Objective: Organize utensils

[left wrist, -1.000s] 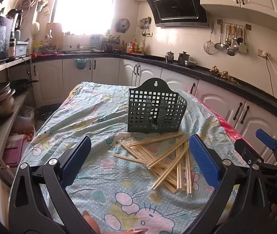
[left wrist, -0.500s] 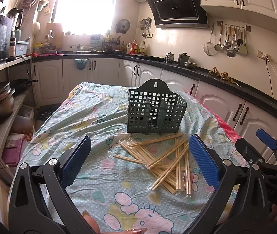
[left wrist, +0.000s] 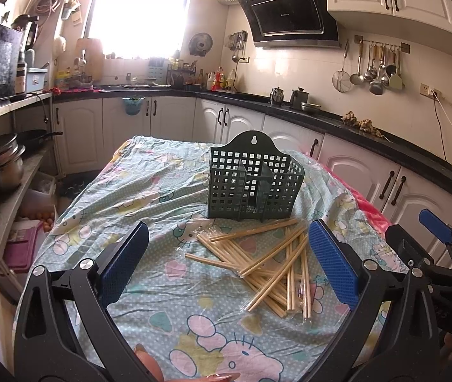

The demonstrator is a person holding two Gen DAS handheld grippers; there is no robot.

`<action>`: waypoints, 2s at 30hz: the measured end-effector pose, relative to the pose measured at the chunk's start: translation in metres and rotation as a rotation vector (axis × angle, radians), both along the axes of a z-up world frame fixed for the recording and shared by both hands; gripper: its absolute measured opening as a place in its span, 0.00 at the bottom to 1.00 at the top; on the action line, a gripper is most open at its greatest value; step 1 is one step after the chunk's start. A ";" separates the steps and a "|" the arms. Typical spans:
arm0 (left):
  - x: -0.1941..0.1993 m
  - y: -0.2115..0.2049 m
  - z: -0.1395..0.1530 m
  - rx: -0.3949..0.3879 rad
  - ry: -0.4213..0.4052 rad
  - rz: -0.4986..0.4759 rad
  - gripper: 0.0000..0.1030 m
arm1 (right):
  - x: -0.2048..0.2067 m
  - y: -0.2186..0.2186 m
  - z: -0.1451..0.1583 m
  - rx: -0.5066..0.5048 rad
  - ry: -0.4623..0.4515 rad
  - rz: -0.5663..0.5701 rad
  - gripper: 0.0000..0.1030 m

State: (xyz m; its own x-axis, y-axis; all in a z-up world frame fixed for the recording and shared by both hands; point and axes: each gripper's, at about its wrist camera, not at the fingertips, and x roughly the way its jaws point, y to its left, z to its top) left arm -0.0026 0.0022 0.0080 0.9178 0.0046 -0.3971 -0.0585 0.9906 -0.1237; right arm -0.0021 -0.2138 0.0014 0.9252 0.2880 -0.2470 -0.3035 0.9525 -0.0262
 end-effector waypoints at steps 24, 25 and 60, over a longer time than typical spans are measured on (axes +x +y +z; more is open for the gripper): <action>0.006 0.018 -0.009 -0.061 0.032 0.007 0.90 | 0.001 0.008 -0.003 -0.023 0.019 0.050 0.94; 0.007 0.022 -0.010 -0.072 0.037 0.007 0.90 | 0.001 0.009 -0.004 -0.027 0.026 0.058 0.94; 0.110 0.094 -0.054 -0.371 0.370 0.012 0.90 | 0.167 0.026 -0.010 -0.095 0.361 0.157 0.94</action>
